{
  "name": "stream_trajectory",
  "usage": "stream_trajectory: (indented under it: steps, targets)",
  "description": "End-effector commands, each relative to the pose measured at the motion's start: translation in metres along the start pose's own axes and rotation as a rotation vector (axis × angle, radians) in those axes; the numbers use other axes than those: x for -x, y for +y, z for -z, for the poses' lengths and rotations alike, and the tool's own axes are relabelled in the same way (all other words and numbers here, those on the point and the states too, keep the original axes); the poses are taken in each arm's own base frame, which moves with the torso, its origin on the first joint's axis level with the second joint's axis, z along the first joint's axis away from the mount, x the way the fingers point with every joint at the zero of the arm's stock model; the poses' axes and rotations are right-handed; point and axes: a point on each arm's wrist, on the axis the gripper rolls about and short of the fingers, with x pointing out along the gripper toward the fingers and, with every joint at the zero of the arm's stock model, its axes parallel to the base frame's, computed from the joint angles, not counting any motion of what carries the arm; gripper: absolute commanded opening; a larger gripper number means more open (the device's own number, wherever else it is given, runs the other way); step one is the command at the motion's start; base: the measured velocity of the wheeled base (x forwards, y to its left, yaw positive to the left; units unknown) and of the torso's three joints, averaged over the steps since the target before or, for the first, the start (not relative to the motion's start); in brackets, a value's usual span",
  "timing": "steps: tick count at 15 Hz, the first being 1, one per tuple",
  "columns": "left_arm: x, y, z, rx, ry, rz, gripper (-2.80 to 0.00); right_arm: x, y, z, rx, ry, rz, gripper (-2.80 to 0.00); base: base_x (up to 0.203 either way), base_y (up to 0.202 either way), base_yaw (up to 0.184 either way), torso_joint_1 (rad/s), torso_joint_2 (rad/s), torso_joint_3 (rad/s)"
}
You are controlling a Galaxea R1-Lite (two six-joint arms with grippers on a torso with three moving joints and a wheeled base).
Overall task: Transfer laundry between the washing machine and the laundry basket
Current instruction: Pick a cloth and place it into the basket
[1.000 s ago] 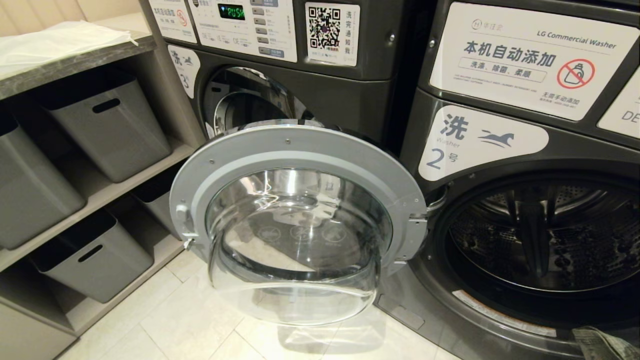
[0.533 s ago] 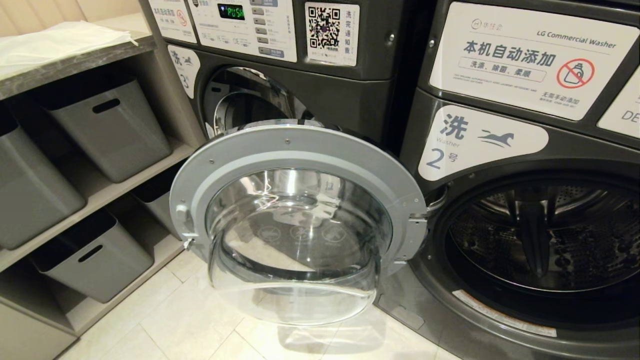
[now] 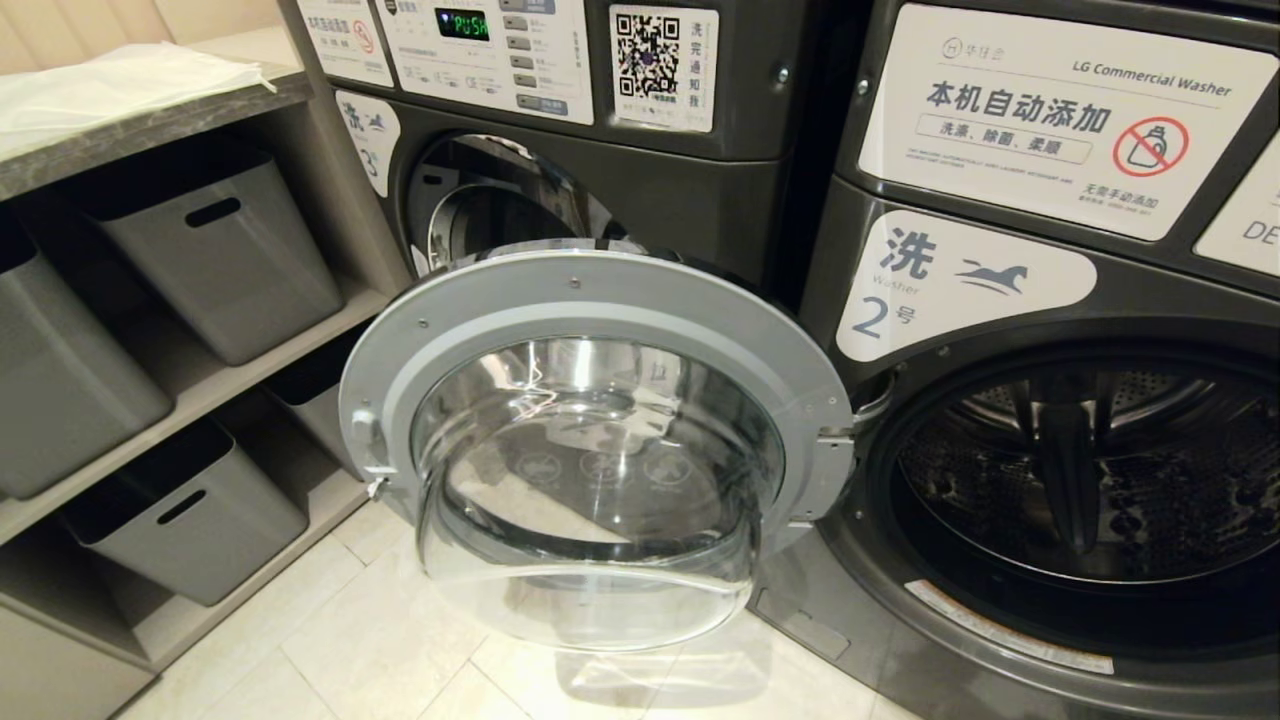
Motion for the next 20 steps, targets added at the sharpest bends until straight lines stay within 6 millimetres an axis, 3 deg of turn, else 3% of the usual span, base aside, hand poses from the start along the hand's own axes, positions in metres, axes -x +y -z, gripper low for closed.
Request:
stream_trajectory:
  steps: [1, 5, 8, 11, 20]
  targets:
    - [0.000, 0.000, 0.000, 0.000, 0.000, 0.000, -2.80, -0.010, -0.004, 0.002, -0.007, 0.024, 0.002, -2.80, 0.000, 0.000, 0.000, 0.000, 0.00, 0.000]
    - [0.000, 0.000, 0.000, 0.000, 0.000, 0.000, -2.80, -0.010, -0.022, 0.007, 0.018, 0.044, 0.065, -2.80, 0.000, 0.000, 0.000, 0.000, 0.00, 0.000]
    - [0.000, 0.000, 0.000, 0.000, 0.000, 0.000, -2.80, 0.006, -0.034, 0.025, 0.066, 0.092, 0.114, -2.80, 0.000, 0.000, 0.000, 0.000, 0.00, 0.000]
    - [0.000, 0.000, 0.000, 0.000, 0.000, 0.000, -2.80, 0.014, -0.032, 0.047, 0.150, 0.176, 0.104, -2.80, 0.000, 0.000, 0.000, 0.000, 0.00, 0.000]
    - [0.000, 0.000, 0.000, 0.000, 0.000, 0.000, -2.80, 0.019, -0.027, 0.058, 0.193, 0.166, 0.074, -2.80, 0.000, 0.000, 0.000, 0.000, 0.00, 0.000]
